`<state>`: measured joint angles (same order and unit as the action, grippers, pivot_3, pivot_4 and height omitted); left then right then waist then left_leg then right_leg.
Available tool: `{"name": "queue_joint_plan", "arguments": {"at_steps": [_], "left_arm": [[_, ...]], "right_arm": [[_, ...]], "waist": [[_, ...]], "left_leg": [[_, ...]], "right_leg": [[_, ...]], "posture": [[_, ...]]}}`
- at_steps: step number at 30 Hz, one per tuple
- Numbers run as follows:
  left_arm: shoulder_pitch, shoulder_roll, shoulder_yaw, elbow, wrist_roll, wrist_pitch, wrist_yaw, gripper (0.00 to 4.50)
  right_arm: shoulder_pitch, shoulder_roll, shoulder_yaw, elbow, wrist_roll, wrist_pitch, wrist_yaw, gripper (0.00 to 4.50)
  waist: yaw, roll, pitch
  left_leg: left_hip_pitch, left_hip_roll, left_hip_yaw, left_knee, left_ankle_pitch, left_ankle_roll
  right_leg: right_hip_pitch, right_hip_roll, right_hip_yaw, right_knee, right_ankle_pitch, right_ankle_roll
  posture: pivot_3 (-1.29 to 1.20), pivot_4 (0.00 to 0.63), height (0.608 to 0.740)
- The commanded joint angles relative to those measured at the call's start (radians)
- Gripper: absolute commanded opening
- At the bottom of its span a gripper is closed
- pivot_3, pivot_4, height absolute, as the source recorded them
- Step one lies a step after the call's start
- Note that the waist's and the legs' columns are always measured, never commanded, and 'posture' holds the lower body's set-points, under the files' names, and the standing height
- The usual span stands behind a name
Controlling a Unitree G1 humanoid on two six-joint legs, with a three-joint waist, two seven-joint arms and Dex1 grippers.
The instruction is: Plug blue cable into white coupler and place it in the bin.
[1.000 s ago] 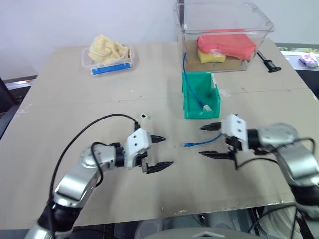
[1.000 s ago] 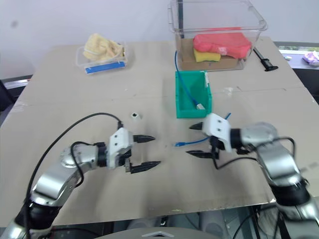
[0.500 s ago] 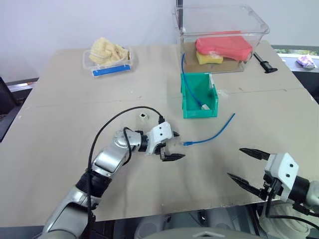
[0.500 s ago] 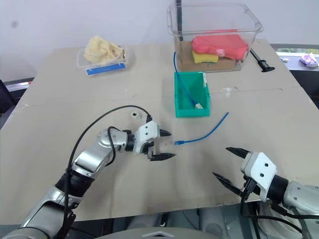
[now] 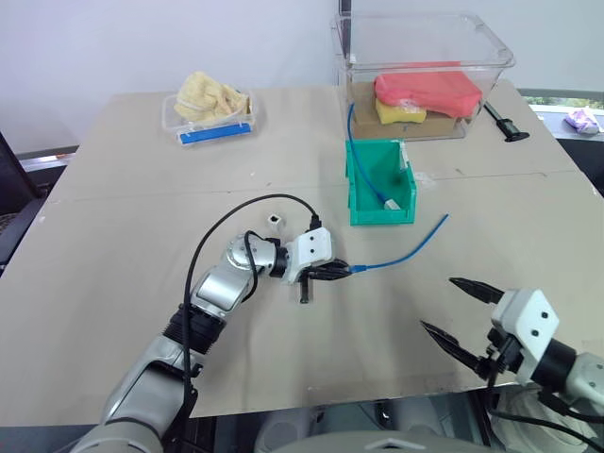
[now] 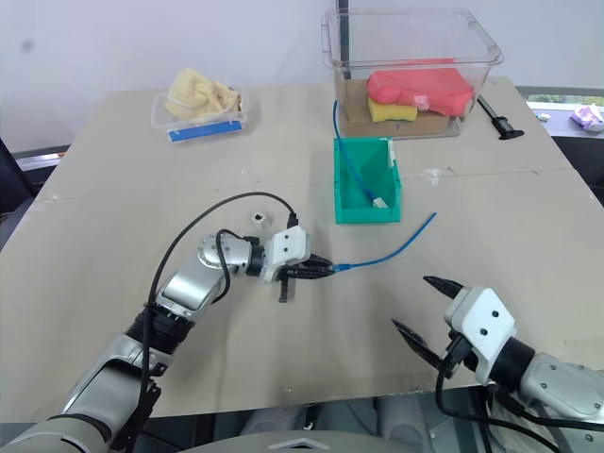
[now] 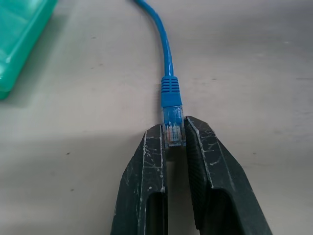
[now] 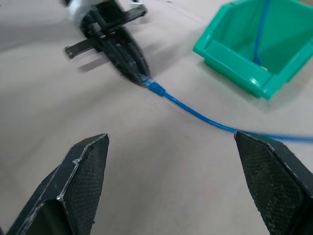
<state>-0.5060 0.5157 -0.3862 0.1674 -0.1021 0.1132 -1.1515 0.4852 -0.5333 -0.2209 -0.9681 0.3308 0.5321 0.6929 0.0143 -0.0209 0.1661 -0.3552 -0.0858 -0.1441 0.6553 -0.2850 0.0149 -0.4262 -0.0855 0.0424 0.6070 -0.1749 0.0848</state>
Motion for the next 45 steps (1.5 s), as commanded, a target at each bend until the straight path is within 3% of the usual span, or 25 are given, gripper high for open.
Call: {"name": "queue_joint_plan", "arguments": {"at_steps": [1, 6, 12, 13, 14, 15, 19, 23, 27, 33, 37, 38, 45], "left_arm": [[0.033, -0.007, 0.025, -0.027, -0.046, -0.062, -0.047, 0.03], [0.026, -0.067, 0.122, -0.094, -0.119, -0.174, -0.009, 0.03], [0.003, -0.124, 0.171, -0.083, -0.104, -0.337, 0.05, 0.03], [0.0, -0.13, 0.174, -0.081, -0.104, -0.35, 0.055, 0.03], [-0.002, -0.134, 0.175, -0.08, -0.102, -0.364, 0.058, 0.03], [-0.007, -0.139, 0.176, -0.079, -0.101, -0.376, 0.064, 0.03], [-0.028, -0.151, 0.172, -0.066, -0.09, -0.409, 0.08, 0.03], [-0.038, -0.157, 0.166, -0.068, -0.087, -0.421, 0.086, 0.03], [-0.038, -0.155, 0.163, -0.083, -0.091, -0.416, 0.089, 0.03], [-0.031, -0.149, 0.162, -0.104, -0.094, -0.406, 0.093, 0.03], [-0.026, -0.147, 0.162, -0.117, -0.095, -0.398, 0.098, 0.03], [-0.025, -0.147, 0.162, -0.121, -0.096, -0.395, 0.1, 0.03], [-0.017, -0.135, 0.162, -0.143, -0.107, -0.371, 0.09, 0.03]], "right_arm": [[-0.03, 0.051, 0.023, -0.033, 0.068, 0.086, -0.099, 4.05], [-0.096, 0.19, 0.018, -0.033, 0.308, 0.289, -0.263, 4.05], [-0.194, 0.3, 0.031, 0.003, 0.529, 0.375, -0.422, 4.05], [-0.225, 0.321, 0.03, 0.021, 0.562, 0.379, -0.456, 3.53], [-0.267, 0.341, 0.028, 0.037, 0.591, 0.38, -0.49, 3.47], [-0.314, 0.36, 0.028, 0.053, 0.619, 0.382, -0.531, 2.91], [-0.441, 0.388, 0.028, 0.096, 0.749, 0.385, -0.666, 2.91], [-0.517, 0.388, 0.042, 0.143, 0.832, 0.372, -0.756, 2.91], [-0.549, 0.362, 0.057, 0.167, 0.882, 0.357, -0.801, 1.62], [-0.562, 0.319, 0.071, 0.187, 0.936, 0.329, -0.835, 1.62], [-0.557, 0.29, 0.082, 0.197, 0.973, 0.315, -0.843, 0.24], [-0.555, 0.282, 0.087, 0.198, 0.984, 0.313, -0.844, 0.11], [-0.553, 0.225, 0.106, 0.211, 1.031, 0.286, -0.842, 0.11]], "waist": [[0.0, 0.0, 0.0], [0.0, 0.0, 0.0], [-0.002, 0.0, 0.0], [-0.002, 0.0, 0.0], [-0.003, 0.0, 0.0], [-0.003, 0.0, 0.0], [-0.003, 0.0, 0.0], [-0.003, 0.0, 0.0], [-0.005, 0.0, 0.0], [-0.006, 0.0, 0.0], [-0.007, 0.0, 0.0], [-0.007, 0.0, 0.0], [-0.012, 0.0, 0.0]], "left_leg": [[0.0, 0.0, 0.0, 0.0, 0.0, 0.0], [-0.001, 0.0, -0.004, 0.0, 0.0, 0.0], [-0.001, 0.0, -0.004, 0.0, 0.0, 0.0], [-0.001, 0.0, -0.004, 0.0, 0.0, -0.001], [-0.001, 0.0, -0.004, 0.0, 0.0, -0.001], [0.0, 0.0, -0.003, 0.0, 0.0, 0.0], [0.0, 0.0, -0.002, 0.0, 0.0, 0.0], [-0.001, 0.0, -0.002, 0.0, 0.001, -0.001], [-0.001, -0.001, -0.002, 0.0, 0.001, -0.001], [-0.001, -0.001, -0.001, 0.0, 0.0, 0.0], [-0.001, -0.001, -0.001, 0.0, 0.0, 0.0], [-0.001, -0.001, -0.001, 0.0, 0.0, 0.0], [-0.001, 0.0, -0.001, 0.0, 0.0, 0.0]], "right_leg": [[0.0, 0.0, 0.0, 0.0, 0.0, 0.0], [-0.001, 0.0, 0.0, 0.0, 0.001, -0.001], [-0.001, 0.0, 0.001, 0.0, 0.001, -0.002], [-0.001, 0.0, 0.001, 0.0, 0.001, -0.001], [-0.001, 0.0, 0.001, 0.0, 0.001, -0.001], [-0.001, 0.0, 0.001, 0.0, 0.001, -0.001], [-0.001, 0.001, 0.001, 0.001, 0.001, -0.002], [-0.001, 0.001, 0.0, 0.0, 0.001, -0.002], [-0.002, 0.001, 0.001, 0.0, 0.001, -0.002], [-0.002, 0.001, 0.001, 0.0, 0.001, -0.002], [-0.002, 0.001, 0.001, 0.0, 0.001, -0.002], [-0.002, 0.001, 0.001, 0.0, 0.001, -0.002], [-0.002, 0.001, 0.001, 0.0, 0.001, -0.002]], "posture": [[0.0, 0.15, 0.74], [0.0, 0.15, 0.74], [0.0, 0.15, 0.74], [0.0, 0.15, 0.74], [0.0, 0.15, 0.74], [0.0, 0.15, 0.74], [0.0, 0.15, 0.74], [0.0, 0.15, 0.74], [0.0, 0.15, 0.74], [0.0, 0.15, 0.74], [0.0, 0.15, 0.74], [0.0, 0.15, 0.74], [0.0, 0.15, 0.74]]}}
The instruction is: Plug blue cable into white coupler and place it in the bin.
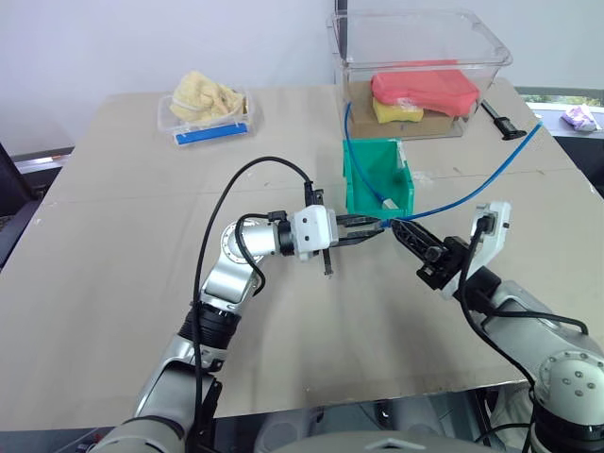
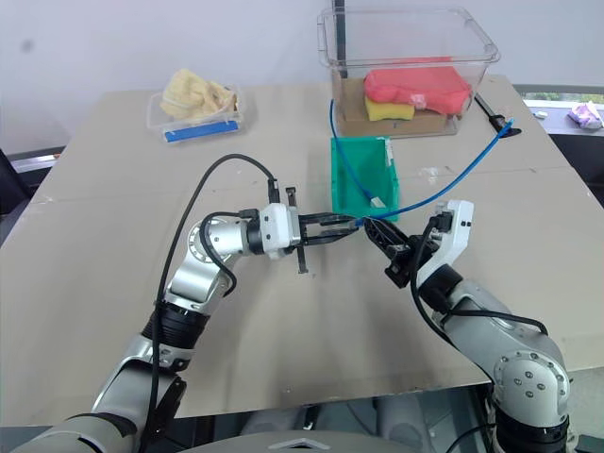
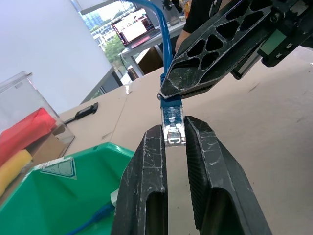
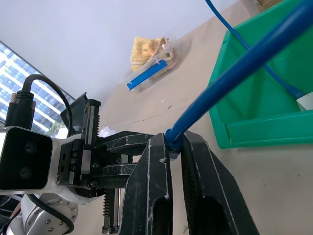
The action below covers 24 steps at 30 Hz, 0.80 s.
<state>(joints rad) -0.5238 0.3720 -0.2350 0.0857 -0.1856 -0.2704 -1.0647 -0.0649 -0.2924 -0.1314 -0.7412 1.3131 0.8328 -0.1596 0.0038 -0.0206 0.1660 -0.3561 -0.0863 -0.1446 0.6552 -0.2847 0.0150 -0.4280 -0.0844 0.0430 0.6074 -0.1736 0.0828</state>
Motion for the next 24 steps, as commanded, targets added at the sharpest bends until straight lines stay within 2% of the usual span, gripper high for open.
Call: {"name": "queue_joint_plan", "arguments": {"at_steps": [1, 3, 6, 7, 8, 11, 17, 24], "left_arm": [[0.002, 0.012, 0.013, -0.065, -0.034, 0.029, -0.001, 0.03], [0.01, 0.022, 0.024, -0.089, -0.075, 0.12, -0.001, 1.05], [0.021, 0.053, 0.072, -0.116, -0.117, 0.262, 0.042, 2.18], [0.025, 0.064, 0.084, -0.127, -0.128, 0.304, 0.052, 2.76], [0.036, 0.1, 0.122, -0.128, -0.148, 0.363, 0.06, 3.14], [0.068, 0.185, 0.217, -0.097, -0.178, 0.461, 0.085, 3.14], [0.096, 0.305, 0.346, 0.018, -0.197, 0.541, 0.084, 3.14], [0.085, 0.416, 0.298, 0.158, -0.169, 0.539, -0.128, 3.14]], "right_arm": [[-0.005, -0.024, 0.018, -0.013, 0.056, -0.019, 0.011, 0.11], [-0.007, -0.039, 0.021, -0.009, 0.068, -0.03, 0.012, 0.0], [-0.013, -0.061, 0.019, 0.007, 0.08, -0.04, 0.024, 0.0], [-0.012, -0.067, 0.019, 0.009, 0.084, -0.044, 0.025, 0.0], [-0.009, -0.08, 0.01, 0.015, 0.086, -0.048, 0.037, 0.0], [0.003, -0.113, -0.017, 0.034, 0.088, -0.063, 0.069, 0.0], [0.047, -0.169, -0.067, 0.05, 0.076, -0.094, 0.143, 0.0], [0.065, -0.191, -0.061, 0.055, 0.052, -0.112, 0.176, 0.0]], "waist": [[-0.004, 0.0, 0.0], [-0.007, 0.0, 0.0], [-0.015, 0.0, 0.0], [-0.017, 0.0, 0.0], [-0.019, 0.0, 0.0], [-0.026, 0.001, 0.0], [-0.016, 0.001, 0.001], [-0.016, 0.001, 0.001]], "left_leg": [[0.0, 0.0, 0.0, 0.0, 0.0, 0.0], [0.0, 0.0, 0.0, 0.0, 0.0, 0.001], [0.0, 0.0, -0.001, 0.0, -0.001, 0.002], [0.0, 0.0, -0.001, 0.0, -0.001, 0.002], [0.0, 0.0, -0.002, 0.0, -0.001, 0.002], [0.001, 0.002, -0.002, 0.0, -0.001, 0.002], [0.001, 0.002, -0.001, -0.001, -0.001, 0.002], [0.0, 0.002, 0.0, -0.001, -0.001, 0.002]], "right_leg": [[0.0, 0.0, 0.0, 0.0, 0.0, 0.0], [0.0, 0.0, 0.0, 0.0, 0.0, 0.0], [0.0, 0.0, 0.0, 0.0, 0.0, 0.0], [0.0, 0.0, 0.0, 0.0, 0.0, 0.0], [0.0, 0.0, 0.0, 0.0, 0.0, 0.0], [0.0, 0.002, 0.001, 0.001, 0.0, 0.0], [0.0, 0.003, 0.0, 0.0, 0.0, 0.0], [-0.001, 0.002, 0.0, 0.0, 0.0, 0.0]], "posture": [[0.0, 0.15, 0.74], [0.0, 0.15, 0.74], [0.0, 0.15, 0.74], [0.0, 0.15, 0.74], [0.0, 0.15, 0.74], [0.0, 0.15, 0.74], [0.0, 0.15, 0.74], [0.0, 0.15, 0.74]]}}
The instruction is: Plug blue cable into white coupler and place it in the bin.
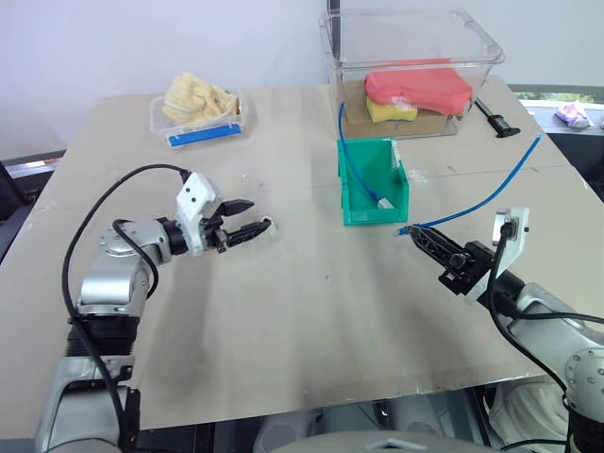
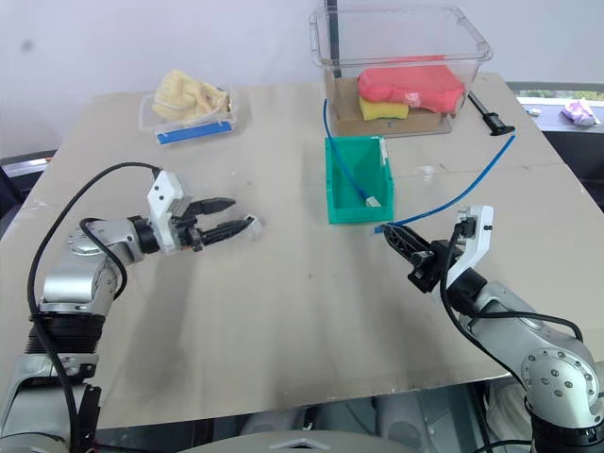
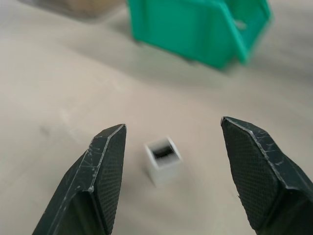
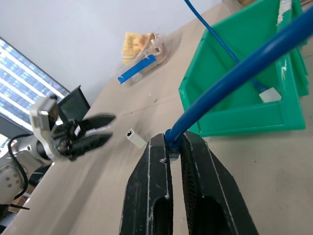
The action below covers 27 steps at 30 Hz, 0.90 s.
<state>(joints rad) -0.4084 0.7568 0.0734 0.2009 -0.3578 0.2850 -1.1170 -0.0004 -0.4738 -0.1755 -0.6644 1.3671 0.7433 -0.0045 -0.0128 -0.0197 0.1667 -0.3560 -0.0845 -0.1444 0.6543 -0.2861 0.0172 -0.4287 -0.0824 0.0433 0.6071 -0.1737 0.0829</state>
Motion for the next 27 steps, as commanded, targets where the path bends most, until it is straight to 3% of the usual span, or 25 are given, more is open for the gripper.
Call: {"name": "queue_joint_plan", "arguments": {"at_steps": [1, 5, 13, 23, 26, 27], "left_arm": [[-0.059, 0.039, -0.027, 0.098, 0.031, -0.057, -0.101, 3.14], [-0.198, 0.046, -0.103, 0.345, 0.141, -0.247, -0.193, 3.14], [-0.455, -0.039, -0.204, 0.751, 0.301, -0.527, -0.26, 3.14], [-0.541, -0.087, -0.232, 0.919, 0.382, -0.659, -0.292, 3.14], [-0.544, -0.095, -0.225, 0.937, 0.391, -0.684, -0.282, 2.32], [-0.545, -0.097, -0.224, 0.94, 0.394, -0.691, -0.279, 1.8]], "right_arm": [[0.001, -0.01, -0.014, -0.023, -0.005, -0.025, 0.022, 0.0], [0.002, -0.006, 0.0, -0.034, -0.017, -0.032, 0.017, 0.0], [0.049, -0.006, -0.006, -0.085, -0.022, -0.05, -0.008, 0.0], [0.102, -0.028, -0.013, -0.132, -0.007, -0.075, -0.038, 0.0], [0.107, -0.034, -0.012, -0.137, -0.004, -0.079, -0.042, 0.0], [0.108, -0.036, -0.012, -0.137, -0.003, -0.08, -0.043, 0.0]], "waist": [[0.0, 0.0, 0.0], [0.004, 0.0, 0.0], [-0.001, -0.001, 0.0], [-0.002, -0.002, 0.0], [-0.002, -0.002, 0.0], [-0.002, -0.002, 0.0]], "left_leg": [[0.0, 0.0, 0.0, 0.0, 0.0, 0.0], [0.0, 0.0, -0.001, 0.0, 0.0, 0.0], [-0.005, -0.002, 0.0, 0.001, 0.002, -0.003], [-0.006, -0.002, 0.0, 0.001, 0.0, 0.001], [-0.006, -0.002, 0.0, 0.002, 0.0, 0.001], [-0.006, -0.002, 0.0, 0.003, 0.0, 0.001]], "right_leg": [[0.0, 0.0, 0.0, 0.0, 0.0, 0.0], [0.0, 0.0, -0.002, 0.0, 0.0, 0.0], [-0.004, -0.002, -0.001, 0.0, 0.001, 0.0], [-0.005, -0.002, -0.002, 0.001, 0.001, 0.0], [-0.004, -0.002, -0.002, 0.002, 0.001, 0.0], [-0.004, -0.002, -0.002, 0.002, 0.001, 0.0]], "posture": [[0.0, 0.15, 0.74], [0.0, 0.15, 0.74], [0.0, 0.15, 0.74], [0.0, 0.15, 0.74], [0.0, 0.15, 0.74], [0.0, 0.15, 0.74]]}}
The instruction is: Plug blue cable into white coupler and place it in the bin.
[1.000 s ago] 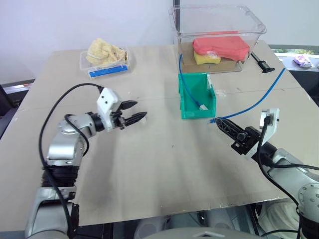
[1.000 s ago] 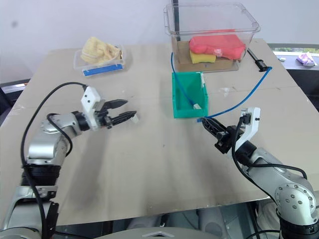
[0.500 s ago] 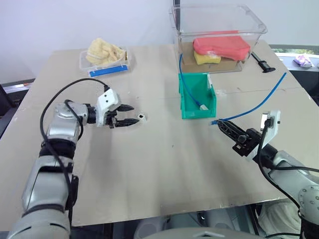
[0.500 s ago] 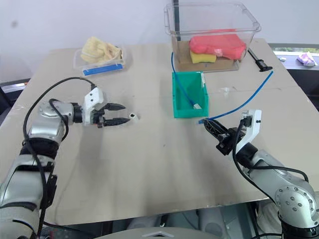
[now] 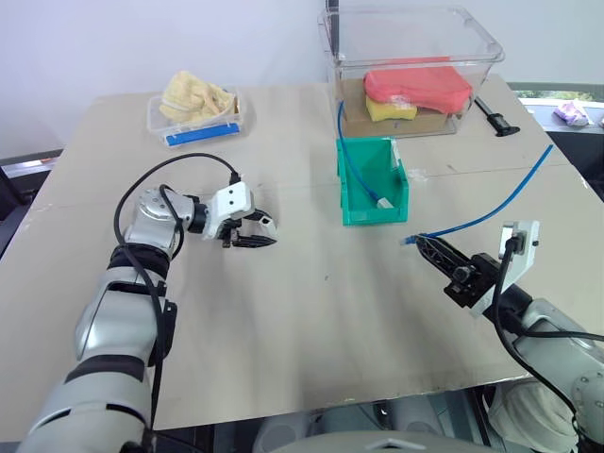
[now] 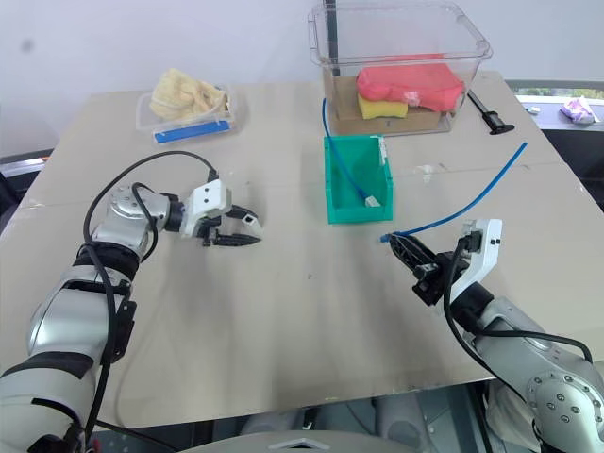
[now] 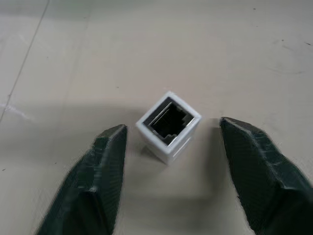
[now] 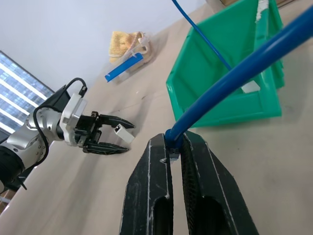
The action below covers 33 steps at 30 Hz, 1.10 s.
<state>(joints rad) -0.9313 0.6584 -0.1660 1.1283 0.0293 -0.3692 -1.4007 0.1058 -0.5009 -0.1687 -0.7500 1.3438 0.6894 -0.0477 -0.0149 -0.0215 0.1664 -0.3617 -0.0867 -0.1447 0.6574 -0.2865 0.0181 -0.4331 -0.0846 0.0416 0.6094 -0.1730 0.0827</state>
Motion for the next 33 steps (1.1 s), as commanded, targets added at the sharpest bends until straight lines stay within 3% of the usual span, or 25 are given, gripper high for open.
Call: {"name": "queue_joint_plan", "arguments": {"at_steps": [1, 2, 3, 10, 17, 22, 26, 33], "left_arm": [[-0.02, -0.003, 0.019, 0.015, 0.005, -0.036, 0.003, 1.59], [-0.019, -0.007, 0.022, 0.015, 0.004, -0.037, 0.001, 0.94], [-0.016, -0.011, 0.026, 0.015, -0.001, -0.035, -0.001, 0.81], [0.023, -0.034, 0.059, -0.087, -0.054, 0.036, -0.039, 0.74], [0.181, -0.124, 0.054, -0.656, -0.13, 0.457, 0.101, 0.74], [0.31, -0.174, -0.062, -1.018, -0.065, 0.654, 0.22, 0.74], [0.334, -0.216, -0.147, -1.088, 0.0, 0.707, 0.313, 0.74], [0.337, -0.219, -0.205, -1.059, 0.008, 0.674, 0.316, 0.74]], "right_arm": [[0.003, -0.012, -0.018, -0.052, 0.02, -0.027, 0.0, 0.0], [0.004, -0.015, -0.018, -0.052, 0.02, -0.027, 0.0, 0.0], [0.004, -0.017, -0.018, -0.052, 0.021, -0.028, 0.001, 0.0], [-0.036, -0.052, -0.003, -0.056, 0.007, -0.019, 0.017, 0.0], [-0.271, -0.163, 0.109, -0.03, -0.134, 0.051, 0.11, 0.0], [-0.491, -0.259, 0.268, 0.082, -0.322, 0.121, 0.305, 0.0], [-0.6, -0.29, 0.427, 0.197, -0.541, 0.093, 0.476, 0.0], [-0.676, -0.247, 0.521, 0.348, -0.737, 0.036, 0.653, 0.0]], "waist": [[0.0, 0.0, 0.0], [0.0, 0.0, 0.0], [0.0, 0.0, 0.0], [0.0, 0.0, 0.0], [0.0, 0.0, 0.0], [-0.004, 0.0, 0.0], [0.004, 0.0, 0.0], [0.002, 0.0, 0.0]], "left_leg": [[0.0, 0.0, 0.0, 0.0, 0.0, 0.0], [0.0, 0.0, 0.0, 0.001, 0.0, 0.0], [0.0, 0.0, 0.0, 0.002, 0.0, 0.0], [-0.001, 0.0, 0.0, 0.007, -0.001, 0.001], [-0.002, 0.0, -0.002, 0.011, -0.001, 0.002], [-0.002, 0.0, -0.001, 0.01, -0.001, 0.001], [-0.002, 0.0, 0.001, 0.01, -0.001, 0.001], [-0.003, 0.0, 0.002, 0.01, 0.001, -0.002]], "right_leg": [[0.0, 0.0, 0.0, 0.0, 0.0, 0.0], [0.0, 0.0, 0.0, 0.0, 0.0, 0.0], [0.001, 0.0, 0.0, 0.0, 0.0, 0.0], [0.001, 0.0, 0.0, 0.001, 0.001, 0.001], [0.003, 0.0, 0.001, 0.001, 0.001, 0.002], [0.002, 0.001, 0.003, 0.001, 0.001, 0.002], [0.002, 0.001, 0.001, 0.0, 0.001, 0.002], [0.002, 0.0, 0.001, -0.001, 0.001, 0.002]], "posture": [[0.0, 0.15, 0.74], [0.0, 0.15, 0.74], [0.0, 0.15, 0.74], [0.0, 0.15, 0.74], [0.0, 0.15, 0.74], [0.0, 0.15, 0.74], [0.0, 0.15, 0.74], [0.0, 0.15, 0.74]]}}
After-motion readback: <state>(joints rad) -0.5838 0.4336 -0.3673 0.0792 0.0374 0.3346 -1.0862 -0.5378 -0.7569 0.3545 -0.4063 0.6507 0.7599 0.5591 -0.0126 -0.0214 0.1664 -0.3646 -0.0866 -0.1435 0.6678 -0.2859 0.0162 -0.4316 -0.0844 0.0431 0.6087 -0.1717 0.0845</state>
